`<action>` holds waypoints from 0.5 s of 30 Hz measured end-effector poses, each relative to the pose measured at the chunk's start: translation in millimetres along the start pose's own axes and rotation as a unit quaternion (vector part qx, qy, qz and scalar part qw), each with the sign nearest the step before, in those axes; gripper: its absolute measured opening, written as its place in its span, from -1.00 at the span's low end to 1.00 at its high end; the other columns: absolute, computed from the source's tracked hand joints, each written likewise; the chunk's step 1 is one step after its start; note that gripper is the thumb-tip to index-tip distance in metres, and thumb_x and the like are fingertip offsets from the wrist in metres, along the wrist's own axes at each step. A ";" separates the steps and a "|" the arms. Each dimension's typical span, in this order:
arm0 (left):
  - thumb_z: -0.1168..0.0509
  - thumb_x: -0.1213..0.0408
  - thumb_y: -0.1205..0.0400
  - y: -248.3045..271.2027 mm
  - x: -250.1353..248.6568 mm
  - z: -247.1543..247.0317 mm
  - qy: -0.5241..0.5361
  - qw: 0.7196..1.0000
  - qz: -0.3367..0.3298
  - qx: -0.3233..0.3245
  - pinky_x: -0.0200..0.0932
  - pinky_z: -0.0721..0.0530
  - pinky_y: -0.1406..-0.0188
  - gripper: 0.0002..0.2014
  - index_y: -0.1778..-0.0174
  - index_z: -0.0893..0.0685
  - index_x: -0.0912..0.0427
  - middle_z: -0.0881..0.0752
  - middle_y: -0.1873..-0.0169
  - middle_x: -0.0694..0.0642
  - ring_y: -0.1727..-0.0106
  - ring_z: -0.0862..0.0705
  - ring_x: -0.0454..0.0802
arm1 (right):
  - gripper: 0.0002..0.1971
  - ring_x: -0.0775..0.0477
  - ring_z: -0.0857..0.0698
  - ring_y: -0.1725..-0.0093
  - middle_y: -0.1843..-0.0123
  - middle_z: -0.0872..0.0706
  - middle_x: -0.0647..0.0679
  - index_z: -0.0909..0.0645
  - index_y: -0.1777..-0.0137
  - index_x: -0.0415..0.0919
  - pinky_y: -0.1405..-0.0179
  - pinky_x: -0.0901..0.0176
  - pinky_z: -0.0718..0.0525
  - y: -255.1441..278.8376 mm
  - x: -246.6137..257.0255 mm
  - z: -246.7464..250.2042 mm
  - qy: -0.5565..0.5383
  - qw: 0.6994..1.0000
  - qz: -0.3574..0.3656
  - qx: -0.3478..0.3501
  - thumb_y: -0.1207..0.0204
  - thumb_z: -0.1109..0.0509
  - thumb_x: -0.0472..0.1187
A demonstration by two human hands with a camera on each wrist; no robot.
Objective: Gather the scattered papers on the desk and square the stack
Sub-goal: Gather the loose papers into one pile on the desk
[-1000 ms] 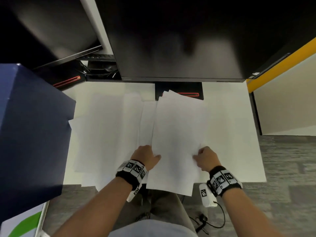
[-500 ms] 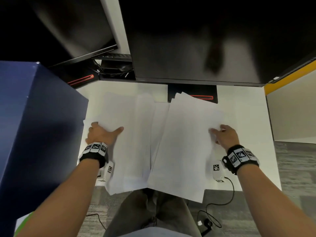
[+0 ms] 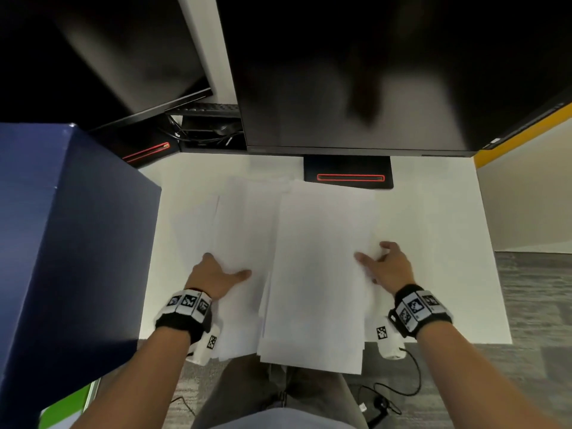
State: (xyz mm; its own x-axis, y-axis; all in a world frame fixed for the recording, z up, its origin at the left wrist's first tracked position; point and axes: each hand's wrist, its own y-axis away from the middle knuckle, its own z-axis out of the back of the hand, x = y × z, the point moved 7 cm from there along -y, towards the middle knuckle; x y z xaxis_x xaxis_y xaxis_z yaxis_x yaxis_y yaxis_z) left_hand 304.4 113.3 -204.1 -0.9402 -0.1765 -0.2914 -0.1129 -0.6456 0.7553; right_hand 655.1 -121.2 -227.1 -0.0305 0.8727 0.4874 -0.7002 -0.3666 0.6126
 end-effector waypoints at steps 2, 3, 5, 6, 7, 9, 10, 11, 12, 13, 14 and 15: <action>-0.53 -0.14 -0.45 8.6 -11.8 -15.4 0.023 0.999 -0.030 0.006 0.02 -0.57 -0.31 0.02 -0.63 -0.15 0.32 -0.50 -0.50 0.33 -0.46 -0.54 0.29 | -0.15 -0.17 -0.71 -0.15 -0.19 -0.63 -0.08 -0.36 -0.51 -0.23 -0.19 0.03 -0.67 11.5 10.0 -19.4 0.004 0.999 0.029 0.023 -0.34 -0.63 0.17; -0.50 -0.10 -0.50 11.4 -17.8 -22.7 0.037 0.998 -0.042 0.007 0.02 -0.57 -0.35 -0.01 -0.64 -0.10 0.31 -0.49 -0.51 0.34 -0.46 -0.54 0.30 | -0.21 -0.15 -0.68 -0.16 -0.19 -0.62 -0.08 -0.37 -0.49 -0.24 -0.19 0.05 -0.63 14.4 13.8 -27.8 0.000 0.999 0.034 0.031 -0.39 -0.62 0.11; -0.43 -0.07 -0.58 13.9 -23.2 -30.8 0.059 0.997 -0.055 0.009 0.01 -0.56 -0.36 -0.09 -0.64 -0.07 0.31 -0.50 -0.50 0.35 -0.45 -0.56 0.30 | -0.34 -0.16 -0.69 -0.09 -0.11 -0.65 -0.08 -0.40 -0.44 -0.19 -0.18 0.02 -0.65 16.0 15.3 -34.1 -0.018 0.999 0.030 0.033 -0.46 -0.58 0.05; -0.40 -0.04 -0.61 13.7 -22.1 -29.3 0.070 0.996 -0.058 0.003 0.00 -0.57 -0.32 -0.14 -0.63 -0.09 0.31 -0.53 -0.47 0.36 -0.41 -0.59 0.30 | -0.39 -0.17 -0.72 -0.02 -0.03 -0.69 -0.08 -0.43 -0.40 -0.16 -0.15 -0.04 -0.70 14.7 10.6 -31.4 -0.039 0.999 0.016 0.026 -0.46 -0.56 0.04; -0.39 -0.01 -0.63 13.1 -18.3 -25.9 0.077 0.995 -0.061 -0.004 -0.01 -0.58 -0.29 -0.19 -0.61 -0.12 0.31 -0.56 -0.43 0.37 -0.37 -0.61 0.30 | -0.42 -0.18 -0.76 0.06 0.06 -0.73 -0.11 -0.45 -0.38 -0.15 -0.13 -0.13 -0.75 13.7 2.9 -26.0 -0.064 0.998 -0.001 0.012 -0.46 -0.55 0.05; -0.34 0.04 -0.67 10.1 -6.5 -22.5 0.047 0.997 -0.066 -0.001 0.01 -0.59 -0.29 -0.31 -0.57 -0.20 0.32 -0.60 -0.37 0.37 -0.33 -0.63 0.30 | -0.40 -0.18 -0.80 0.10 0.17 -0.78 -0.13 -0.44 -0.43 -0.18 -0.13 -0.22 -0.78 17.2 -9.3 -13.5 -0.074 0.997 -0.016 -0.014 -0.48 -0.52 0.04; -0.30 0.06 -0.70 9.4 -1.1 -24.6 0.012 0.998 -0.065 0.011 0.03 -0.60 -0.29 -0.37 -0.56 -0.24 0.33 -0.62 -0.35 0.37 -0.31 -0.64 0.30 | -0.40 -0.17 -0.81 0.07 0.20 -0.79 -0.11 -0.44 -0.48 -0.20 -0.19 -0.16 -0.75 18.4 -11.9 -11.5 -0.050 0.999 -0.005 -0.017 -0.51 -0.50 0.02; -0.26 0.08 -0.72 9.8 1.8 -29.1 -0.023 0.997 -0.066 0.025 0.04 -0.61 -0.29 -0.42 -0.53 -0.28 0.35 -0.63 -0.32 0.38 -0.30 -0.64 0.30 | -0.42 -0.17 -0.80 0.02 0.17 -0.81 -0.09 -0.45 -0.51 -0.23 -0.25 -0.01 -0.71 23.4 -7.9 -13.2 -0.011 1.000 0.016 -0.009 -0.56 -0.47 -0.01; -0.22 0.12 -0.74 10.9 1.5 -35.2 -0.048 0.996 -0.070 0.036 0.04 -0.61 -0.28 -0.48 -0.50 -0.30 0.38 -0.64 -0.30 0.39 -0.29 -0.65 0.31 | -0.50 -0.17 -0.77 -0.05 0.11 -0.81 -0.07 -0.50 -0.48 -0.23 -0.22 0.21 -0.64 31.7 0.1 -18.8 0.037 0.998 0.043 0.008 -0.60 -0.44 -0.05; -0.18 0.15 -0.75 12.6 -1.1 -42.2 -0.057 0.994 -0.076 0.046 0.05 -0.61 -0.26 -0.54 -0.46 -0.31 0.39 -0.65 -0.29 0.41 -0.27 -0.66 0.32 | -0.63 -0.19 -0.75 -0.09 0.08 -0.78 -0.05 -0.59 -0.38 -0.23 -0.08 0.45 -0.59 40.4 10.4 -27.3 0.085 0.994 0.069 0.029 -0.63 -0.40 -0.10; -0.16 0.17 -0.75 14.2 -4.9 -48.3 -0.057 0.994 -0.079 0.054 0.06 -0.62 -0.24 -0.58 -0.40 -0.32 0.38 -0.65 -0.27 0.42 -0.24 -0.66 0.33 | -0.80 -0.20 -0.73 -0.06 0.14 -0.73 -0.02 -0.66 -0.20 -0.21 0.16 0.60 -0.50 46.4 17.9 -37.5 0.127 0.987 0.086 0.049 -0.64 -0.37 -0.16; -0.16 0.16 -0.75 14.9 -8.6 -51.9 -0.057 0.993 -0.079 0.063 0.05 -0.61 -0.22 -0.61 -0.36 -0.33 0.37 -0.65 -0.27 0.41 -0.22 -0.67 0.33 | -0.90 -0.20 -0.72 -0.01 0.19 -0.70 -0.03 -0.67 -0.06 -0.18 0.31 0.59 -0.45 50.1 21.7 -45.7 0.146 0.983 0.092 0.064 -0.64 -0.35 -0.21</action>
State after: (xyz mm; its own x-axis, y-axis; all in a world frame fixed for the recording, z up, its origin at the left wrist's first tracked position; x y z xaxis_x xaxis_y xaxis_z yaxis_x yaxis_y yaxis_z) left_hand 327.5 66.6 -220.9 -0.9370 0.0102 -0.3493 -0.2950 -0.5589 0.7750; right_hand 586.7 -105.9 -214.3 -0.3647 0.8366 0.4088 -0.5692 -0.5477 0.6132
